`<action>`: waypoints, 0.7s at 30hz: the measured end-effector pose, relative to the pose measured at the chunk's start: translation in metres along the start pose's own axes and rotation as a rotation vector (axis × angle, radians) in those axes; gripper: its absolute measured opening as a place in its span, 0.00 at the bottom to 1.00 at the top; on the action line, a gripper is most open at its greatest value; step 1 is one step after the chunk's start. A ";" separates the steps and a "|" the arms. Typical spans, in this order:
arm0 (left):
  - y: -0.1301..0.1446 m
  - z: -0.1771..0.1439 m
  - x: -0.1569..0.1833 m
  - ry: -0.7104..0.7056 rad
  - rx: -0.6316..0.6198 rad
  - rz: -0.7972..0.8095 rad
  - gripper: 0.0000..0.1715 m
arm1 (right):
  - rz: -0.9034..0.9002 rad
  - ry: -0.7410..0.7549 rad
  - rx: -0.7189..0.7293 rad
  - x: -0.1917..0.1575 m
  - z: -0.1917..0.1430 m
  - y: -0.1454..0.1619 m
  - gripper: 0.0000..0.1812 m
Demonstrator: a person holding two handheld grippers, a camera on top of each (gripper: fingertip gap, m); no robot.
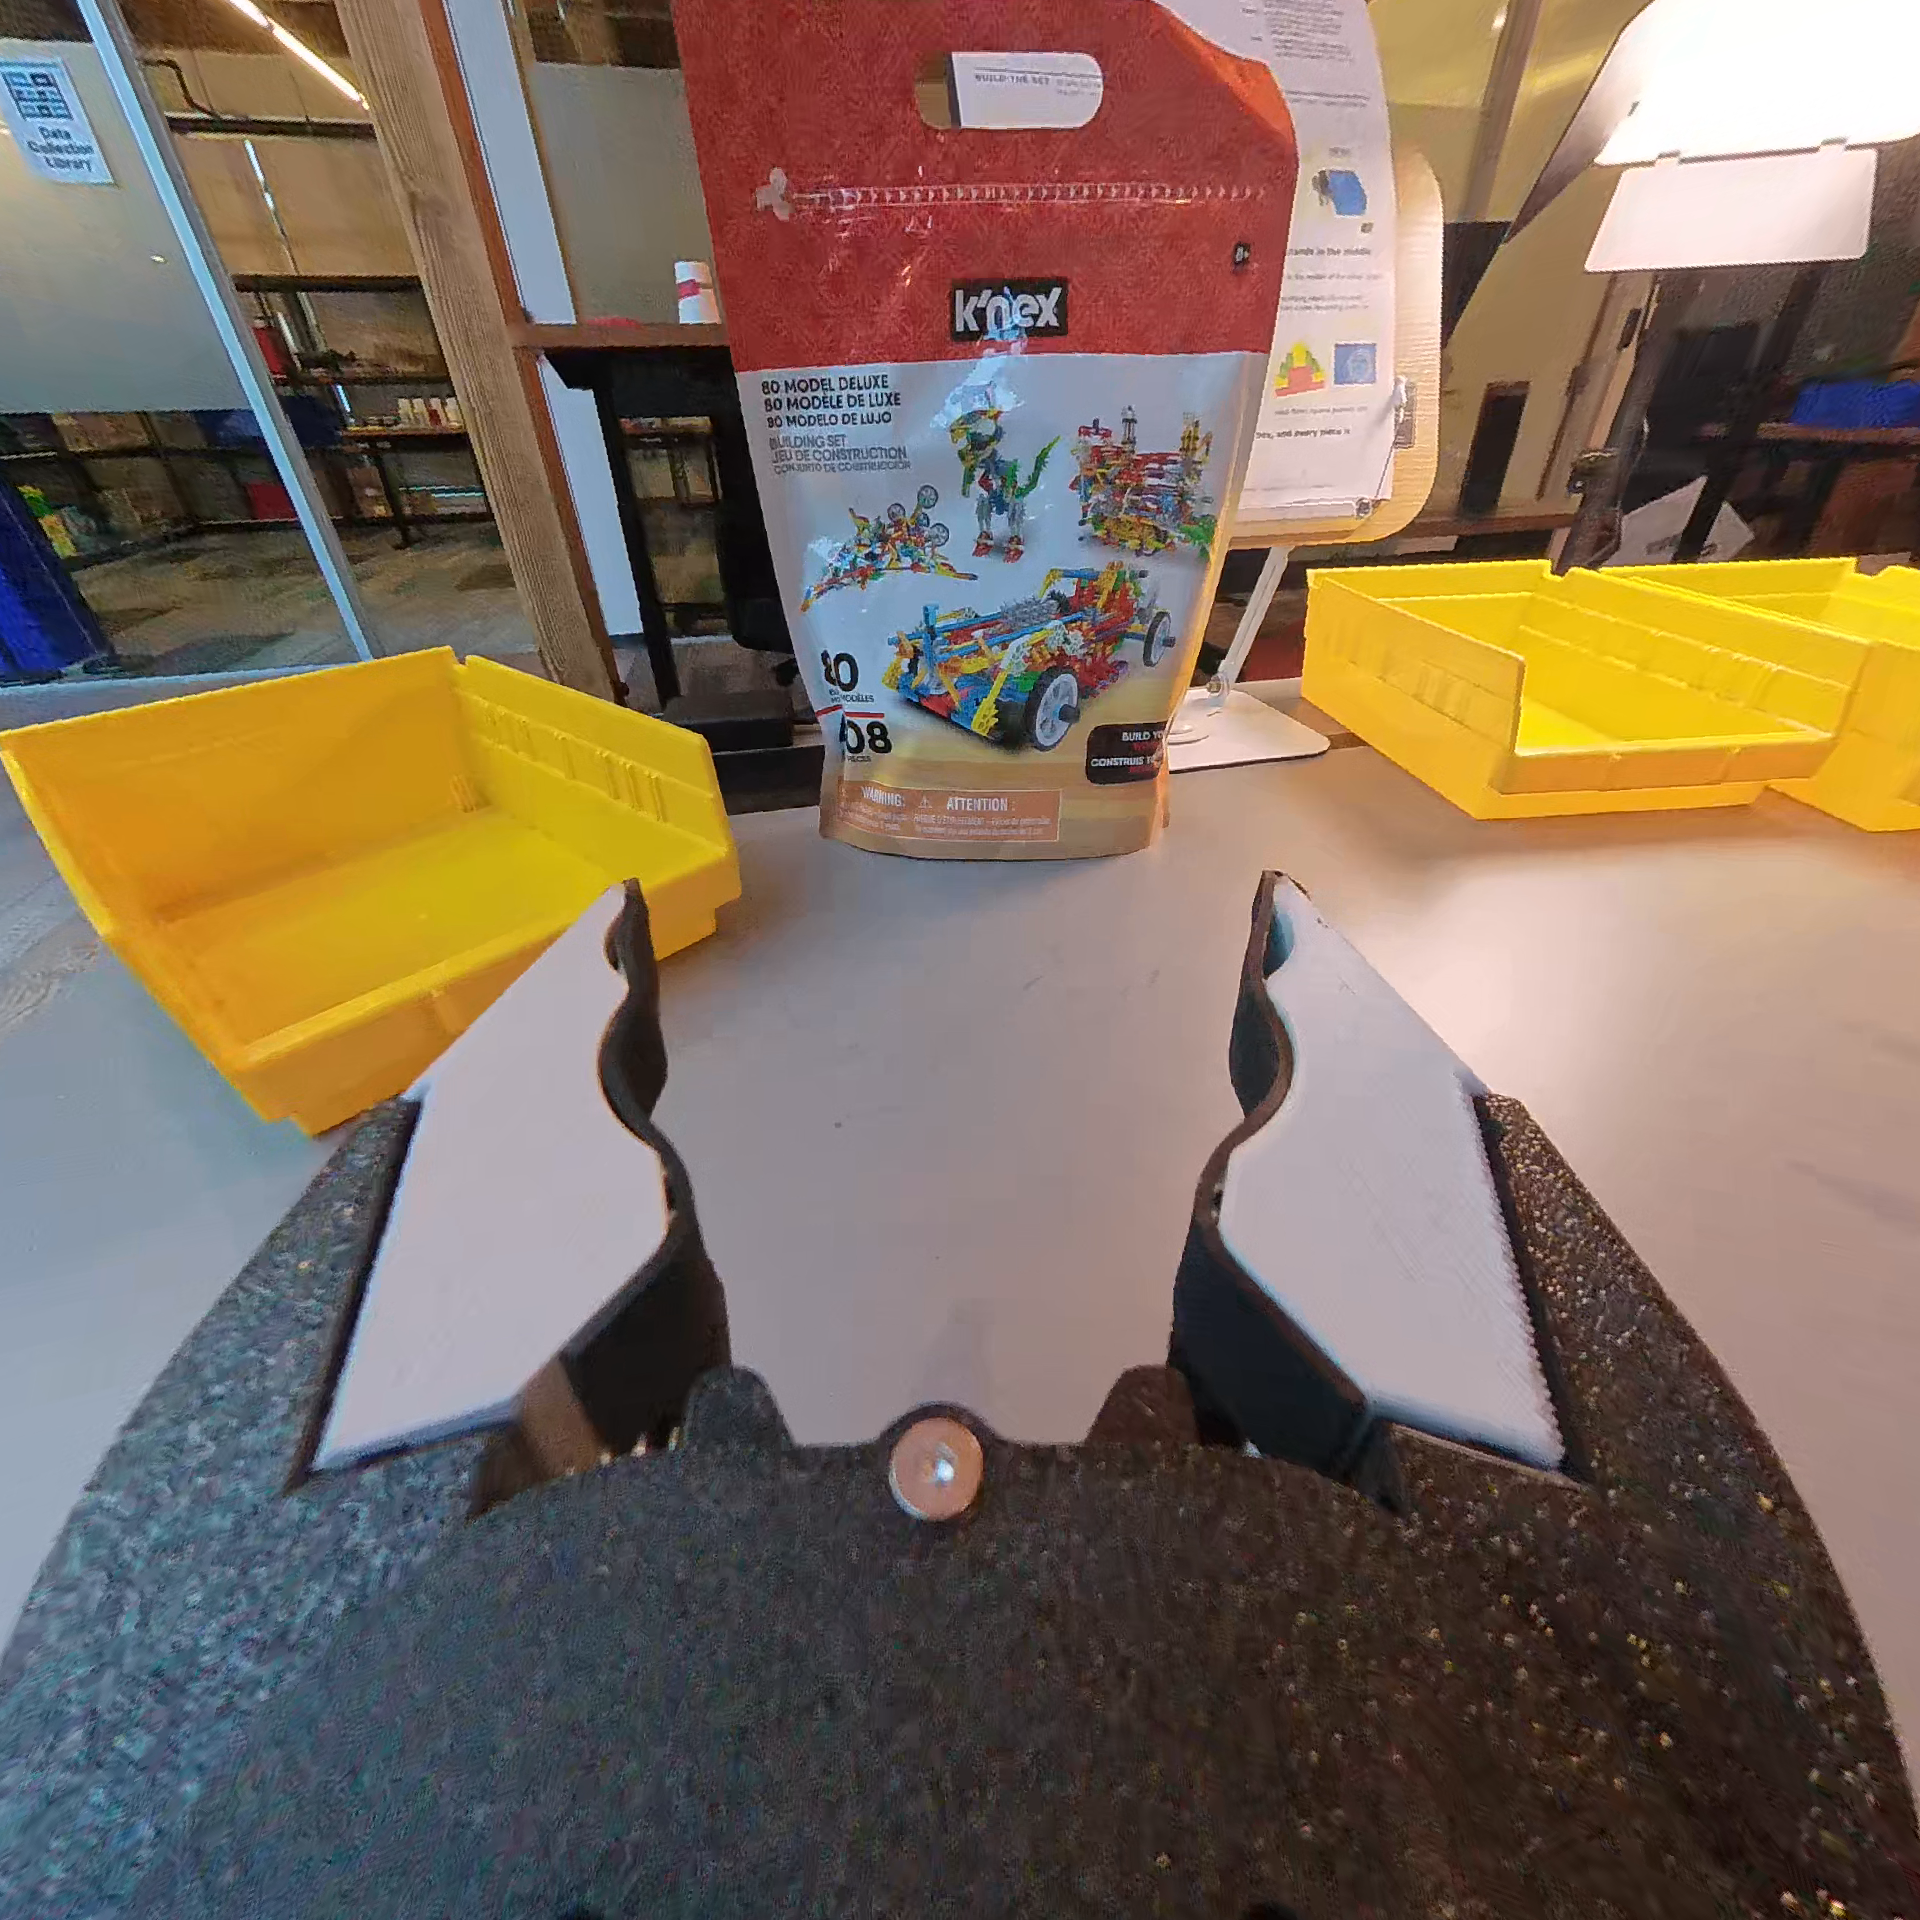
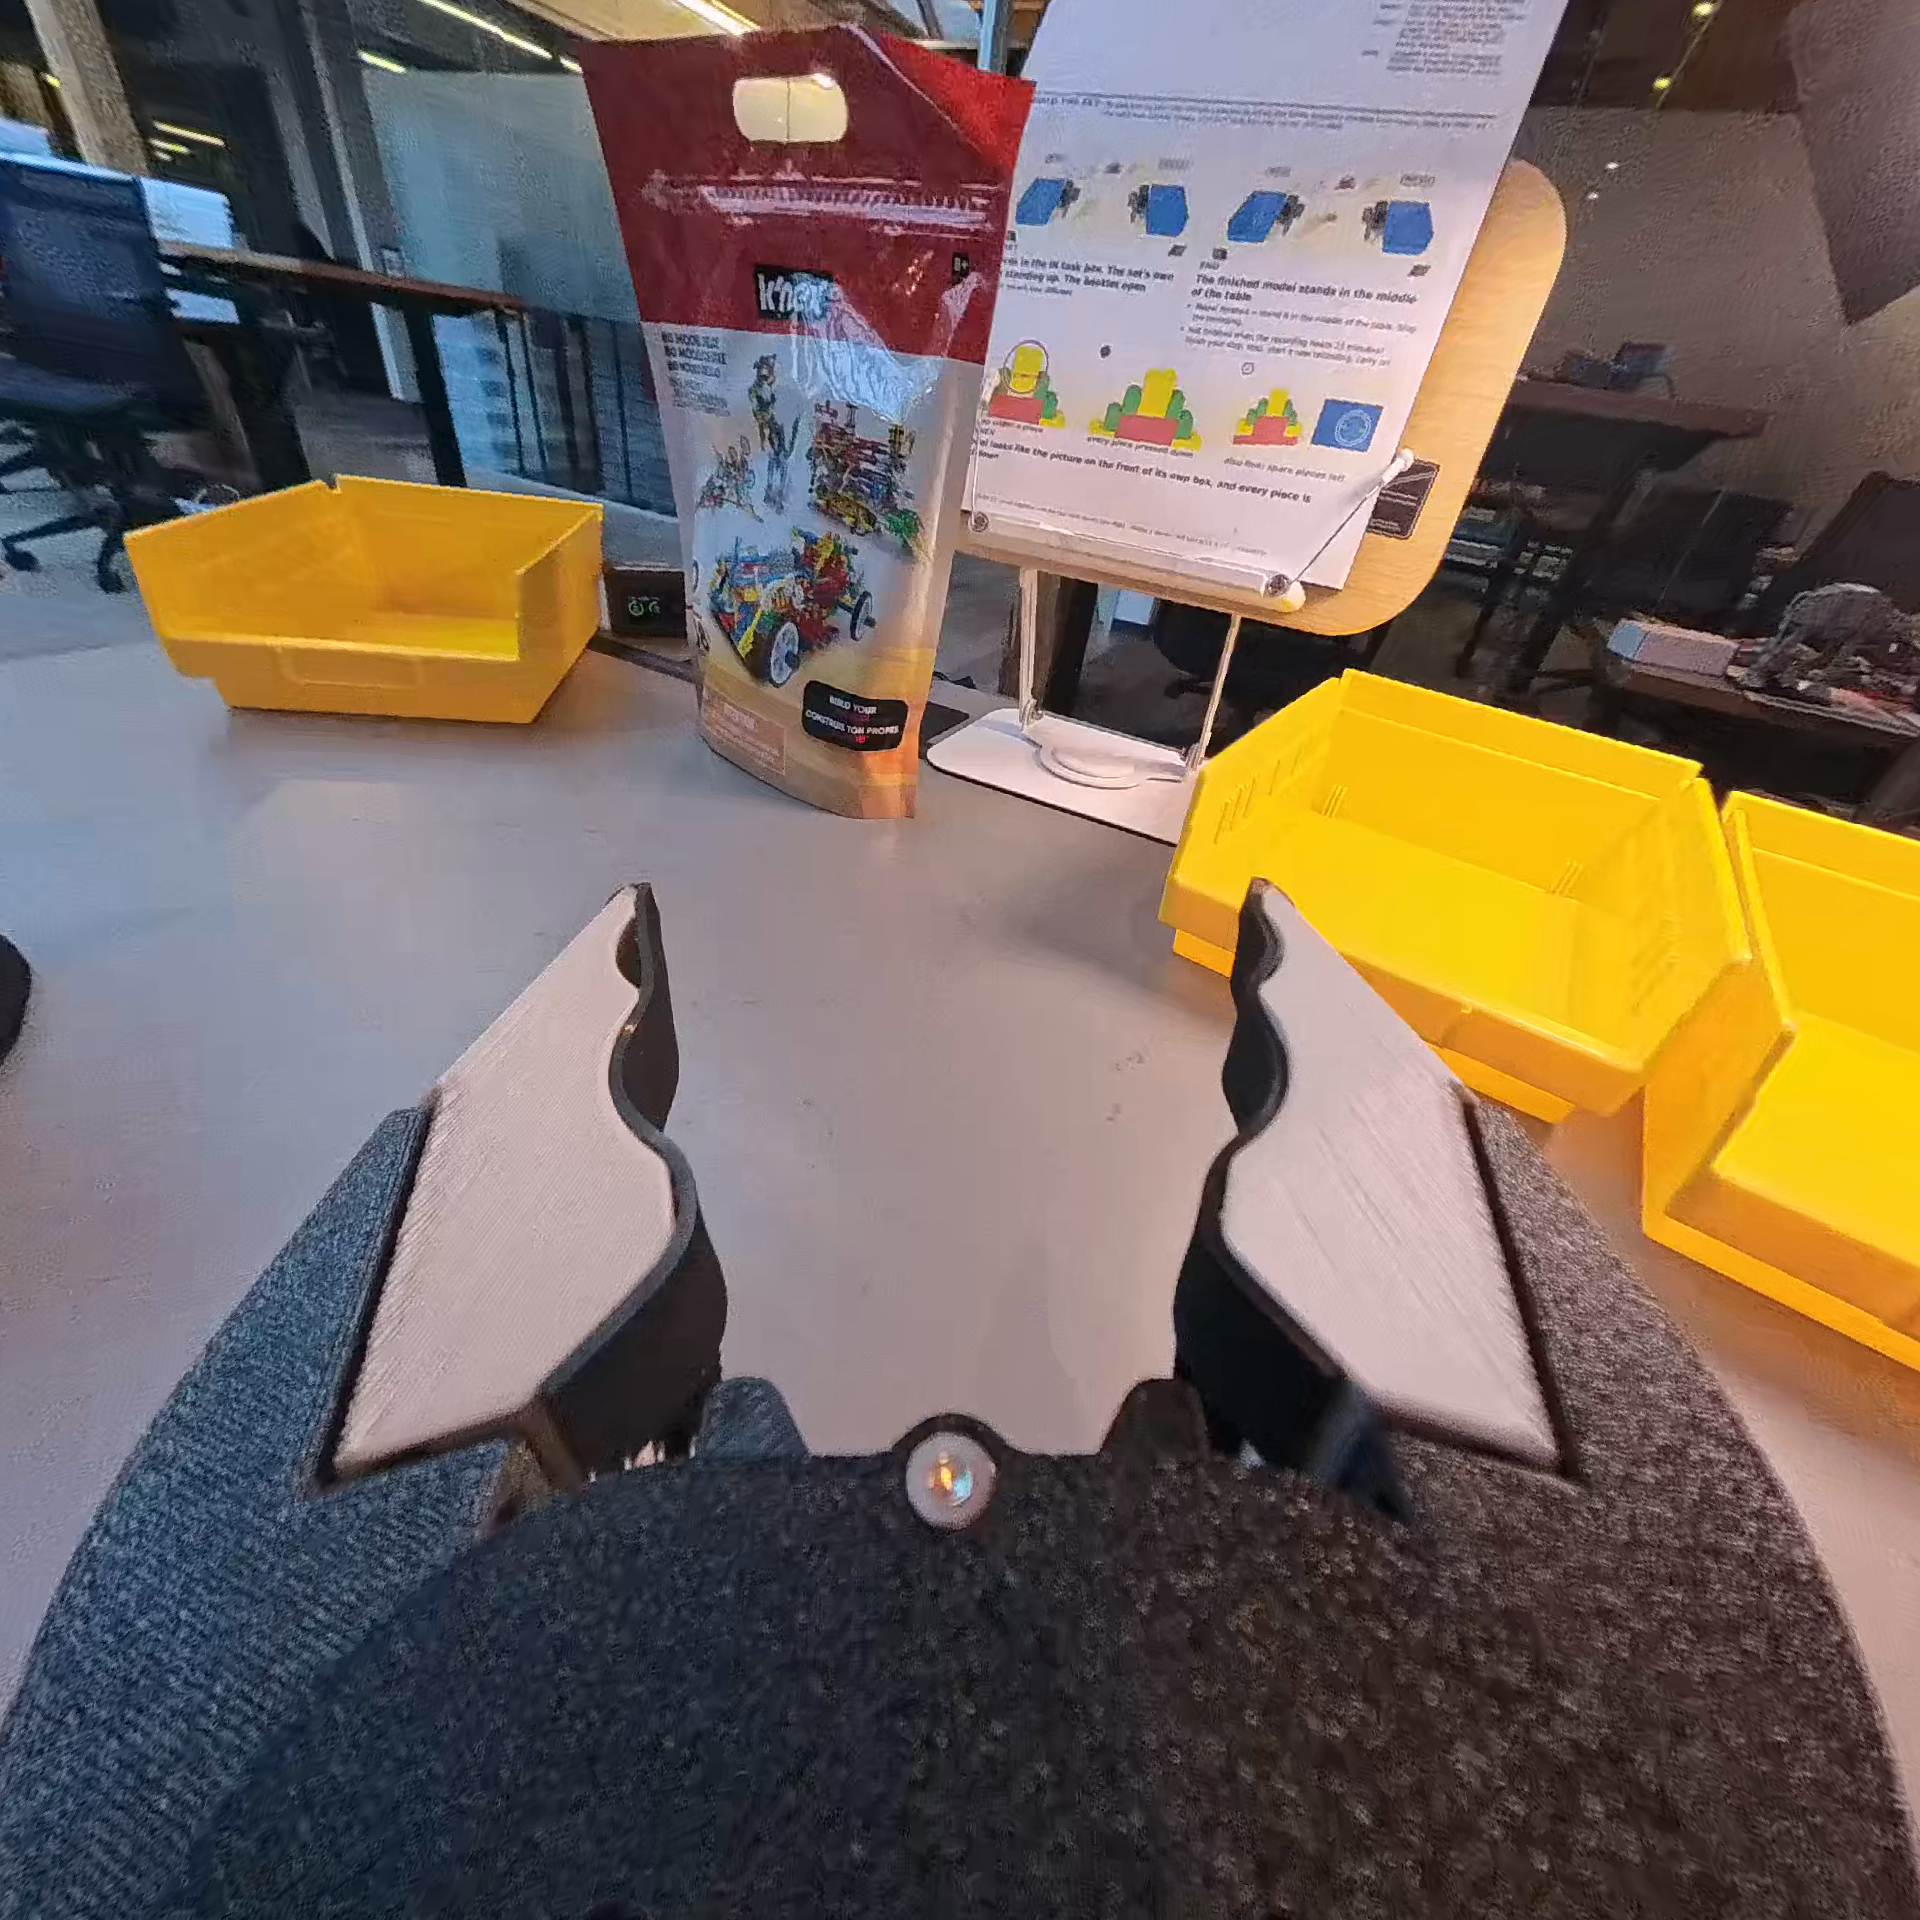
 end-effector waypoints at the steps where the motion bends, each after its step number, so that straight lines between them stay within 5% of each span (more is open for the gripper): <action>1: 0.001 0.000 0.000 0.000 -0.002 -0.001 0.64 | 0.002 -0.008 0.001 -0.002 0.001 0.000 0.59; 7: 0.015 0.003 -0.025 -0.094 -0.107 0.013 0.62 | 0.009 0.043 -0.051 0.013 0.003 0.009 0.59; 13: 0.047 0.005 -0.078 -0.230 -0.299 -0.097 0.59 | 0.113 0.213 -0.201 0.073 -0.009 0.045 0.57; 21: 0.024 0.014 -0.088 -0.220 -0.217 -0.057 0.58 | 0.191 0.322 -0.249 0.122 -0.031 0.066 0.57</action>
Point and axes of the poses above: each gripper's, where its closed fingertips meet, z out along the fingers, y out of its underside, x = y × z across the jaws, the point moved 1 cm from there along -z, back along the fingers, and after that the axes turned 12 degrees about -x, right-handed, at the moved point
